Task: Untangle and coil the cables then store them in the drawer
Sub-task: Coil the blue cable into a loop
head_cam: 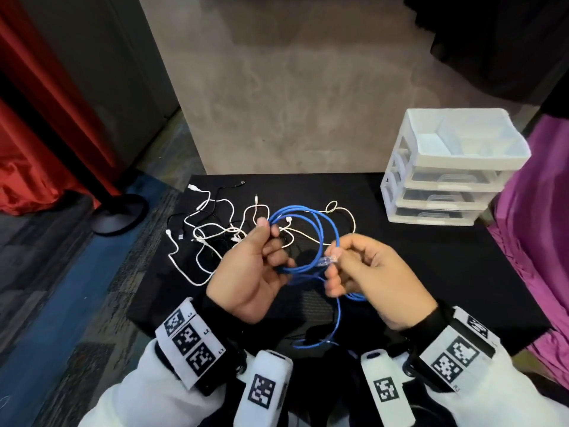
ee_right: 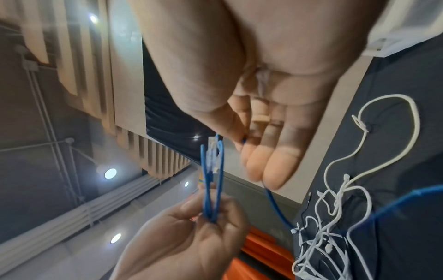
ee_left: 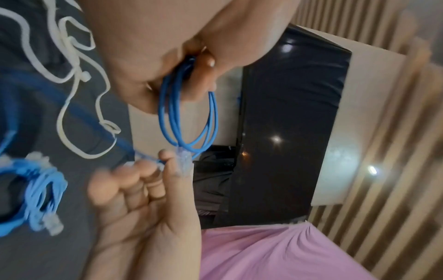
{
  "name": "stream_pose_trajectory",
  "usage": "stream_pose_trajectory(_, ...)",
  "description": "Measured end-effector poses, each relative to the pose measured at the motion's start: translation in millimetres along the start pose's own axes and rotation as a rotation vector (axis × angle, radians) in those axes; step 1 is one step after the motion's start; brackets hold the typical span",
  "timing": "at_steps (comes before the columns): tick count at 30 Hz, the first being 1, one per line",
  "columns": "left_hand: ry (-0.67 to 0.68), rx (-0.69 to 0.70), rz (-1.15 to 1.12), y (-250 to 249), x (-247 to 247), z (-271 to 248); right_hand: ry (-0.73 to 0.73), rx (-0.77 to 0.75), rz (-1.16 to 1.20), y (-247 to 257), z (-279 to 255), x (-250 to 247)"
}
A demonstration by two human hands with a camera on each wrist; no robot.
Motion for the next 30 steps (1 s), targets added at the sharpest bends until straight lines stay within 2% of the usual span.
stream_pose_trajectory(2,-0.105,-0.080,-0.012,11,-5,0,-0.082,-0.073,0.056,5,3,2)
stream_pose_trajectory(5,-0.234,-0.135,-0.003,20,-10,0,-0.083,-0.158,0.059,12,5,12)
stream_pose_trajectory(9,-0.169,-0.072,-0.210,17,-9,5,-0.007,-0.134,0.058,8,1,22)
stream_pose_trajectory(11,-0.144,-0.030,-0.214,11,-9,5,0.073,-0.066,0.106,6,-4,26)
stream_pose_trajectory(13,-0.113,0.014,-0.088,6,-8,3,0.141,-0.021,0.045,8,-8,26)
stream_pose_trajectory(14,-0.082,0.031,0.018,2,-5,1,0.130,-0.038,-0.028,11,-8,23)
stream_pose_trajectory(17,0.088,0.043,0.376,-9,12,-9,-0.054,-0.173,-0.338,30,-8,3)
stream_pose_trajectory(18,0.160,0.042,0.476,-12,19,-13,-0.073,-0.199,-0.434,36,-8,-2)
stream_pose_trajectory(19,0.232,0.045,0.566,-16,25,-16,-0.039,-0.209,-0.514,43,-7,-4)
stream_pose_trajectory(21,0.349,0.060,0.705,-24,36,-23,0.124,-0.186,-0.621,49,-4,1)
stream_pose_trajectory(23,0.403,0.082,0.771,-31,42,-25,0.284,-0.114,-0.571,44,1,8)
stream_pose_trajectory(25,0.385,0.095,0.798,-41,40,-23,0.325,-0.067,-0.512,39,3,11)
stream_pose_trajectory(28,0.277,0.095,0.868,-54,24,-18,0.272,-0.079,-0.518,41,0,5)
stream_pose_trajectory(30,0.210,0.098,0.902,-54,14,-16,0.212,-0.110,-0.432,45,-2,3)
Point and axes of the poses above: each hand's wrist, its own z-axis towards the middle knuckle, its own x-axis out of the palm, y = z × x, the point moved 5 cm from there along z, towards the middle knuckle, and after that the axes turned 15 degrees about y, right-handed, at the moved point
